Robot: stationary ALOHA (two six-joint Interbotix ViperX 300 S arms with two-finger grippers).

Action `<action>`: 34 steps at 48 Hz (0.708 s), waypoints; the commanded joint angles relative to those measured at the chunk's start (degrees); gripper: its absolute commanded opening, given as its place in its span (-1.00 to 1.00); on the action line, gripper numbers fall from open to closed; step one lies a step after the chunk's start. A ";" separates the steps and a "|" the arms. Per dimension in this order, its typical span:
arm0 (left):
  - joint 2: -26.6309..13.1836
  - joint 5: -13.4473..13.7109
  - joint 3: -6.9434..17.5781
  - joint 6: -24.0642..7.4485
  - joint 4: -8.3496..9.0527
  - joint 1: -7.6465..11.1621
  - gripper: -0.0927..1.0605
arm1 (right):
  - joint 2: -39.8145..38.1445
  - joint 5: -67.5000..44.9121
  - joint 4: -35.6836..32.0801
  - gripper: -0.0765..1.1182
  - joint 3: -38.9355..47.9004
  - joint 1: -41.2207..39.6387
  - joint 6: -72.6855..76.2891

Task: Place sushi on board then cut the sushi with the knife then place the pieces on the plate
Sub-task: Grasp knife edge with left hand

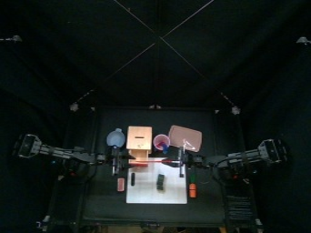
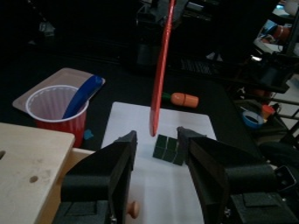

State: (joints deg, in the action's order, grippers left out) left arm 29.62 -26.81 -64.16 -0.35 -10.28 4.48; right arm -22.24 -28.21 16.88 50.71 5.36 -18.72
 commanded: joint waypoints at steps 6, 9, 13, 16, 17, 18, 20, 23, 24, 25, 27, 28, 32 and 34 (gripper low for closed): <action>-2.55 -5.80 1.93 0.00 1.93 -0.44 0.66 | -1.41 -0.62 0.00 -0.22 -0.70 0.09 0.09; -3.52 -5.98 2.20 0.00 2.02 -0.44 0.70 | -1.41 -0.62 -0.09 -0.22 -0.79 0.09 0.09; -5.27 -5.98 2.99 0.00 2.02 -0.18 0.73 | -1.49 -0.62 -0.09 -0.22 -0.88 0.09 0.09; -6.94 -5.98 3.96 0.00 2.02 -0.09 0.73 | -1.49 -0.62 0.00 -0.22 -0.88 0.09 0.09; -7.29 -5.98 4.22 -0.09 2.02 -0.09 0.73 | -1.41 -0.62 0.00 -0.22 -0.79 0.09 0.09; -7.65 -5.98 4.48 -0.09 2.11 -0.09 0.73 | -1.41 -0.62 0.00 -0.22 -0.79 0.09 0.09; -7.91 -5.98 5.01 0.00 2.20 -0.18 0.71 | -1.41 -0.62 0.00 -0.22 -0.79 0.09 0.09; -7.91 -6.06 5.54 0.00 2.20 -0.44 0.71 | -1.49 -0.70 0.00 -0.22 -0.79 0.09 0.09; -7.82 -6.24 5.54 0.00 2.20 -0.44 0.71 | -1.49 -0.62 0.00 -0.22 -0.79 0.00 0.09; -7.73 -6.33 5.63 0.00 2.20 -0.44 0.71 | -1.49 -0.62 0.09 -0.22 -0.70 0.09 0.09; -7.73 -6.33 5.63 0.00 2.11 -0.53 0.70 | -1.49 -0.70 0.00 -0.22 -0.70 0.09 0.09; -7.82 -6.42 5.63 0.00 2.11 -0.62 0.70 | -1.49 -0.62 0.00 -0.22 -0.70 0.00 0.09; -7.73 -6.33 5.45 0.00 2.11 -0.70 0.69 | -1.49 -0.70 0.09 -0.22 -0.70 0.00 0.09; -7.73 -6.15 5.45 0.00 2.11 -0.79 0.67 | -1.49 -0.62 0.09 -0.22 -0.70 0.00 0.09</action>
State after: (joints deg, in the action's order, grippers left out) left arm 21.62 -32.52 -59.94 -0.35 -8.26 3.87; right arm -22.41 -28.30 16.88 50.71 5.36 -18.72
